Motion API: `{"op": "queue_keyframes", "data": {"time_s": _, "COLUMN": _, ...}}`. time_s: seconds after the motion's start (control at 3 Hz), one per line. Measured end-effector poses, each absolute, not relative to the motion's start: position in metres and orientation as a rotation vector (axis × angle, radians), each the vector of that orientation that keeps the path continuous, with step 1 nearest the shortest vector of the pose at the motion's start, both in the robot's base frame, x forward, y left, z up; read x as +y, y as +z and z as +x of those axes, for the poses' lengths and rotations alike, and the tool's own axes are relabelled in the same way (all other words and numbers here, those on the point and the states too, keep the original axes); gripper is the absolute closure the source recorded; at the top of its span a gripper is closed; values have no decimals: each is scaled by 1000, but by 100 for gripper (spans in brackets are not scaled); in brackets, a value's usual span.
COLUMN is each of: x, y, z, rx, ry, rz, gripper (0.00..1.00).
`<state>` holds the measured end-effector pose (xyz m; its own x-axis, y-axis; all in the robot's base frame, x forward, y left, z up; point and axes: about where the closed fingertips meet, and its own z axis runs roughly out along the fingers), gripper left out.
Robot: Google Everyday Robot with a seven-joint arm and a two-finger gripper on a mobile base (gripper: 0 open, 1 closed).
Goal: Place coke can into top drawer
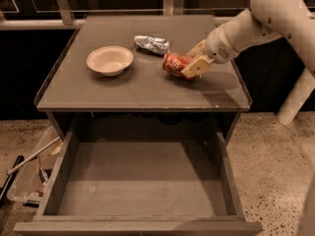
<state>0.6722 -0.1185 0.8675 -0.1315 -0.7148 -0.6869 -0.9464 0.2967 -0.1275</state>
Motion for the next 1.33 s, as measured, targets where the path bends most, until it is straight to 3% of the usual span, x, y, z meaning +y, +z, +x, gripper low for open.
{"op": "queue_keyframes", "data": {"time_s": 1.33, "x": -171, "y": 912, "z": 531, "rx": 1781, "ry": 335, "rz": -1465, "gripper": 100}}
